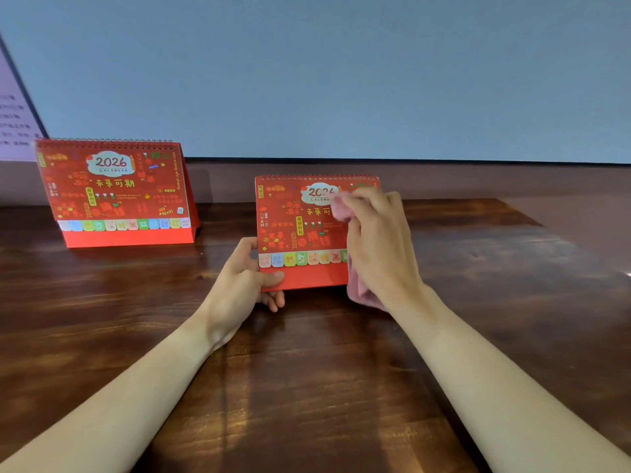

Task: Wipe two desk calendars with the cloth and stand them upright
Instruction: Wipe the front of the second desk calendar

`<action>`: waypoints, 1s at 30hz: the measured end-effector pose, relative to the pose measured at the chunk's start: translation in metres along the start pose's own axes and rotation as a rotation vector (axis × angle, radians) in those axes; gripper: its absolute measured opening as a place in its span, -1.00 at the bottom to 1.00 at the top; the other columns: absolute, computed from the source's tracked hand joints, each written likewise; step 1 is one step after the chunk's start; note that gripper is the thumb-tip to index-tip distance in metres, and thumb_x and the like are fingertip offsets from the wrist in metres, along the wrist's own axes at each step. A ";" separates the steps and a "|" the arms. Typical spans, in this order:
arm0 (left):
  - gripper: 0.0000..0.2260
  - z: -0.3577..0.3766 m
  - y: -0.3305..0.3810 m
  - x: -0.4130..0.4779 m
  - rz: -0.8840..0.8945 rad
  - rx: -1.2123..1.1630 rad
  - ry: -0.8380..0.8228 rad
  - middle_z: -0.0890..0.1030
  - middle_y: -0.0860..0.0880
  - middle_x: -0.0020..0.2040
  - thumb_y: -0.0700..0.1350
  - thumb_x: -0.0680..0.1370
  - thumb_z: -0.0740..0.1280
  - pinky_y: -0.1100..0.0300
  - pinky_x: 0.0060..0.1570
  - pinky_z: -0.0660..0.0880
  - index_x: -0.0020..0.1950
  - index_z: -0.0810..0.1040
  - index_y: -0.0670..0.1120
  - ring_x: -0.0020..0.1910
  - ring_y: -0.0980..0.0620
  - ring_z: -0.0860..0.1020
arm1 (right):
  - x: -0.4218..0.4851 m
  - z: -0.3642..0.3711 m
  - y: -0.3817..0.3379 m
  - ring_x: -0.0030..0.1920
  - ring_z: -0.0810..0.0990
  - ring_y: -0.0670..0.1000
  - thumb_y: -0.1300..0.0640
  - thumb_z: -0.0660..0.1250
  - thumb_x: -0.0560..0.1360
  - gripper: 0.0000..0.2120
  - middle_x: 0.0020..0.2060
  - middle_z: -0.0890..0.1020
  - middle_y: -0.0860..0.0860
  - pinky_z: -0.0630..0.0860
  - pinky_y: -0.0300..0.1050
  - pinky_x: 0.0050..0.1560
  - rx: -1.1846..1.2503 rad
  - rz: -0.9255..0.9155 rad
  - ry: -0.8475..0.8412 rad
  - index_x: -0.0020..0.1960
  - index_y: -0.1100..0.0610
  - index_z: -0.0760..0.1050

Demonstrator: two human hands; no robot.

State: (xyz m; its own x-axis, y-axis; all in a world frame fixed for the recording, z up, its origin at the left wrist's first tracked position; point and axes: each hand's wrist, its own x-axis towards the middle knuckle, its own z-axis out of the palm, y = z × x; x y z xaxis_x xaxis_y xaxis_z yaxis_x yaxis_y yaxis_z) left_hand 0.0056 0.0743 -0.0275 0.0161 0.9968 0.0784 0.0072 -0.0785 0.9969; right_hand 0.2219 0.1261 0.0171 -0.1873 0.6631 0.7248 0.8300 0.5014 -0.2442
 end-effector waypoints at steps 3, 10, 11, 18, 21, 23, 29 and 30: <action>-0.65 -0.001 0.000 0.000 0.009 0.001 -0.008 0.68 -0.25 0.15 -0.36 0.67 0.31 0.11 -0.32 0.60 0.38 0.39 -0.04 -0.29 -0.09 0.63 | 0.015 0.006 0.003 0.41 0.33 0.09 0.19 0.26 0.68 -0.62 0.47 0.43 0.02 0.57 -0.06 0.19 -0.070 0.038 -0.110 0.49 0.10 0.46; -0.66 -0.001 -0.002 0.000 0.033 0.012 0.010 0.69 -0.23 0.13 -0.34 0.68 0.32 0.11 -0.30 0.60 0.38 0.40 -0.02 -0.28 -0.06 0.63 | -0.027 0.008 0.010 0.18 0.44 -0.05 0.16 0.27 0.67 -0.78 0.22 0.57 -0.05 0.64 -0.09 -0.02 -0.031 0.051 -0.131 0.23 0.12 0.63; -0.66 -0.001 -0.003 0.000 0.034 0.021 0.014 0.69 -0.23 0.14 -0.34 0.68 0.32 0.11 -0.30 0.60 0.37 0.40 -0.02 -0.28 -0.06 0.63 | -0.030 0.006 0.011 0.13 0.45 -0.07 0.15 0.28 0.66 -0.81 0.15 0.58 -0.06 0.64 -0.10 -0.03 0.000 0.041 -0.125 0.15 0.14 0.65; -0.69 0.000 -0.004 0.000 0.064 0.085 -0.025 0.69 -0.25 0.12 -0.35 0.68 0.30 0.07 -0.29 0.59 0.34 0.39 -0.04 -0.29 -0.09 0.61 | 0.007 -0.010 0.011 0.18 0.44 0.01 0.28 0.26 0.67 -0.76 0.21 0.59 0.02 0.54 -0.18 0.12 0.100 0.124 0.083 0.23 0.16 0.66; -0.68 -0.001 -0.004 0.000 0.066 0.072 -0.025 0.69 -0.25 0.12 -0.35 0.68 0.31 0.09 -0.30 0.59 0.35 0.39 -0.05 -0.29 -0.08 0.61 | 0.008 -0.004 0.013 0.30 0.37 0.05 0.27 0.20 0.69 -0.68 0.39 0.48 0.03 0.55 -0.14 0.16 0.035 0.118 -0.028 0.39 0.14 0.55; -0.67 -0.001 -0.005 0.000 0.066 0.065 -0.010 0.68 -0.26 0.11 -0.35 0.68 0.31 0.11 -0.31 0.60 0.36 0.38 -0.05 -0.30 -0.07 0.61 | -0.001 -0.001 0.011 0.28 0.40 0.05 0.29 0.24 0.66 -0.67 0.37 0.49 0.01 0.59 -0.08 0.10 -0.009 0.043 -0.076 0.39 0.15 0.55; -0.67 -0.002 -0.006 0.002 0.066 0.063 0.009 0.66 -0.31 0.12 -0.35 0.68 0.31 0.10 -0.31 0.58 0.36 0.39 -0.03 -0.29 -0.05 0.58 | -0.020 -0.005 0.014 0.21 0.44 -0.01 0.26 0.34 0.61 -0.70 0.25 0.53 -0.03 0.63 -0.07 -0.06 -0.005 -0.107 -0.117 0.31 0.13 0.62; -0.67 -0.003 -0.006 0.002 0.066 0.063 0.009 0.66 -0.30 0.13 -0.34 0.69 0.31 0.09 -0.30 0.57 0.36 0.38 -0.03 -0.29 -0.05 0.57 | -0.018 -0.006 0.017 0.21 0.45 0.00 0.29 0.33 0.60 -0.69 0.25 0.54 -0.02 0.61 -0.08 -0.03 0.007 -0.057 -0.073 0.32 0.14 0.62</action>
State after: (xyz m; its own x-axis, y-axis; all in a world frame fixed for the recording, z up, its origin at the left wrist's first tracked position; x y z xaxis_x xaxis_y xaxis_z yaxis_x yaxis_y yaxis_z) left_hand 0.0027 0.0765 -0.0337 0.0098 0.9895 0.1441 0.0692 -0.1444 0.9871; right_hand 0.2430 0.1193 0.0032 -0.2719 0.6719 0.6890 0.8132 0.5432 -0.2089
